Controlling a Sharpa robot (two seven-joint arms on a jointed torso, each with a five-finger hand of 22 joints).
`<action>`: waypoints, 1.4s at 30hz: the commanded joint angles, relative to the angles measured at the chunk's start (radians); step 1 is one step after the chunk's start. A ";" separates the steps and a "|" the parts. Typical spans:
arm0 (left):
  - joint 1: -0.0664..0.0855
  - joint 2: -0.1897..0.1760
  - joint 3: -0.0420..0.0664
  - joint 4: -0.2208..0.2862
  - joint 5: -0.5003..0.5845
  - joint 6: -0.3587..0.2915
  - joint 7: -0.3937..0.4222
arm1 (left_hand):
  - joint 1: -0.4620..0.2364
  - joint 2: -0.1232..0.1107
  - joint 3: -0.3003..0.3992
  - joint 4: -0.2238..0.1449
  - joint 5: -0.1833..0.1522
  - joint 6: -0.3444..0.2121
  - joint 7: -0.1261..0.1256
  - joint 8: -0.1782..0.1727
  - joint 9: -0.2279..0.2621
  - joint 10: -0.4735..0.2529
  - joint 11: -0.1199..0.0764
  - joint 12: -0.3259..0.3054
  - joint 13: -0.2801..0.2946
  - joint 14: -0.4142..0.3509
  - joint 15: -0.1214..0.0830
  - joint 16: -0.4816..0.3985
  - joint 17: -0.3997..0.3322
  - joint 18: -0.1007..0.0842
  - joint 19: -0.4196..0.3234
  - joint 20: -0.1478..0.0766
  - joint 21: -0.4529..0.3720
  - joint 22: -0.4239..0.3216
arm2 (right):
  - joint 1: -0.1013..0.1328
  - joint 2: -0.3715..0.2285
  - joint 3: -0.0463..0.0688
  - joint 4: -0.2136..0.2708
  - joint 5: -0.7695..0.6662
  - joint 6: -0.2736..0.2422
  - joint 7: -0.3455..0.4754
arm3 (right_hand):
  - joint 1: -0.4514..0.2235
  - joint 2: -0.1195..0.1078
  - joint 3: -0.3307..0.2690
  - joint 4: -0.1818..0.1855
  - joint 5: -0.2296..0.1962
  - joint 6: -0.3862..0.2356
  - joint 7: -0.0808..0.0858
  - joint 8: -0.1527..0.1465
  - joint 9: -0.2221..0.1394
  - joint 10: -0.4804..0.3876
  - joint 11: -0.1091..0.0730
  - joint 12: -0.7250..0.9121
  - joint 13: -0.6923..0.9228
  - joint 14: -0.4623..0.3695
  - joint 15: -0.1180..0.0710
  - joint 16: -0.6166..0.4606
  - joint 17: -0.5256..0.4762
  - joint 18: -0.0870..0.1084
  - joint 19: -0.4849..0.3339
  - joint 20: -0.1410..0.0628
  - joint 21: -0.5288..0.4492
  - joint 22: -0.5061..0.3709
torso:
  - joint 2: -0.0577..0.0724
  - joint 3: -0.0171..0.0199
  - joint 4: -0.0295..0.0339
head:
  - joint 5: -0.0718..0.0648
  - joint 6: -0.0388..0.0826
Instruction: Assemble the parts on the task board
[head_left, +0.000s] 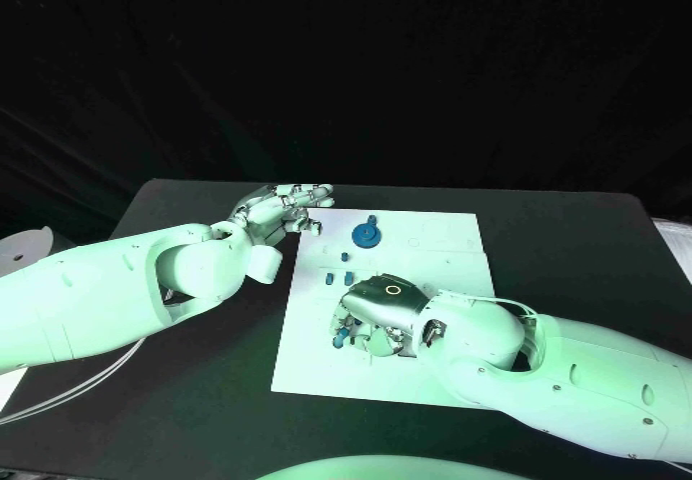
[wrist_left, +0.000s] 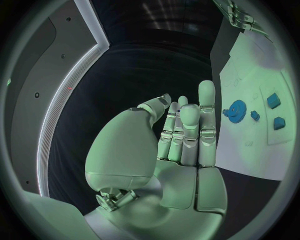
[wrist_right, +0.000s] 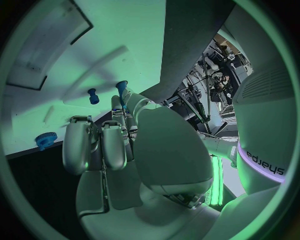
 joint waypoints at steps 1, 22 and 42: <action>0.000 0.001 0.000 0.001 -0.003 0.019 0.004 | 0.000 0.005 -0.004 0.000 0.002 -0.008 0.000 0.006 0.000 -0.006 0.002 0.001 0.002 -0.008 -0.001 -0.006 -0.001 0.011 0.004 0.001 -0.005 -0.001 | -0.002 0.005 -0.002 -0.005 -0.020 0.037 -0.007 | -0.003 0.005 0.006 0.002 0.002 0.002 0.008 0.002 0.001 0.033 -0.026 0.002 0.001 0.053 -0.001 0.003 -0.001 -0.005 0.003 -0.003 0.002 0.000 | 0.000 -0.0007 -0.0002 | 0.002 -0.001; 0.000 -0.001 0.000 0.003 -0.003 0.021 -0.001 | 0.000 0.005 -0.004 0.000 0.002 -0.008 0.000 0.006 0.000 -0.006 0.002 0.001 0.002 -0.008 -0.001 -0.006 -0.001 0.011 0.004 0.001 -0.005 -0.001 | -0.003 0.014 -0.009 -0.018 -0.005 -0.011 -0.004 | -0.106 -0.079 -0.230 0.058 0.006 -0.264 0.012 -0.015 -0.030 -0.270 0.037 -0.011 -0.001 0.040 0.052 -0.024 -0.045 0.020 -0.047 0.047 -0.096 -0.112 | 0.000 -0.0001 -0.0014 | 0.003 0.000; 0.000 -0.011 -0.001 0.004 -0.003 0.022 -0.007 | 0.001 0.006 -0.005 -0.001 0.002 -0.008 0.000 0.007 0.000 -0.008 0.002 0.005 0.002 -0.010 -0.001 -0.007 -0.006 0.011 0.004 0.002 -0.006 -0.002 | 0.038 -0.265 0.024 0.138 0.197 -0.226 -0.096 | -0.079 -0.024 -0.276 0.103 0.007 -0.158 0.032 0.007 -0.020 0.031 -0.016 0.148 0.040 0.053 0.012 0.009 -0.007 0.005 -0.004 0.019 -0.038 -0.046 | -0.006 -0.0007 -0.0139 | -0.043 0.024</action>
